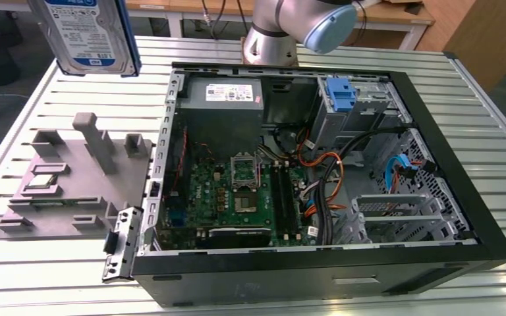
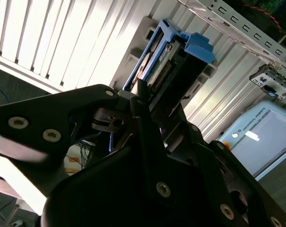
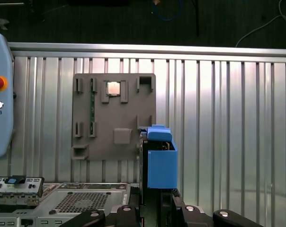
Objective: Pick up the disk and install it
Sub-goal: 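Pick up the disk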
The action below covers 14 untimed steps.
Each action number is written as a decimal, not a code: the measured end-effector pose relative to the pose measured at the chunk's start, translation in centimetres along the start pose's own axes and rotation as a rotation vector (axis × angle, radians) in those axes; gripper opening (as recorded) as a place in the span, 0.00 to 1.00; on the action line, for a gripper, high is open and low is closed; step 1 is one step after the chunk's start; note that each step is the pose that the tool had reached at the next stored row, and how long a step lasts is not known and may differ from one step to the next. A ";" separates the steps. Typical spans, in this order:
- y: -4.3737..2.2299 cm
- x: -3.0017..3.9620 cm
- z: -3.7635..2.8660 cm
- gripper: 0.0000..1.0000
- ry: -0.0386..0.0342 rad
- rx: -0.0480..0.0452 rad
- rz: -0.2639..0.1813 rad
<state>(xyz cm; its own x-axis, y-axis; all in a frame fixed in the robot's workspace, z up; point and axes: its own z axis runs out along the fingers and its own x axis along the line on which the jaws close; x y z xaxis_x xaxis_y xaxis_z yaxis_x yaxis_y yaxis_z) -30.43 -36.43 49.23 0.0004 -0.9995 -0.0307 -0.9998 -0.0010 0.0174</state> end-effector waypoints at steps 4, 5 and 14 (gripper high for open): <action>-0.61 0.00 -0.01 0.35 0.0000 -0.0001 0.000; -0.79 0.00 -0.02 0.35 0.0000 -0.0001 0.000; -2.88 0.00 -0.05 0.35 0.0000 -0.0001 0.000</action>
<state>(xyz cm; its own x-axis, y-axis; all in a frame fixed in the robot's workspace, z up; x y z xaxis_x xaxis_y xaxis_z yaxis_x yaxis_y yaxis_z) -27.55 -36.43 49.23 0.0004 -0.9995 -0.0306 -0.9998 -0.0009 0.0175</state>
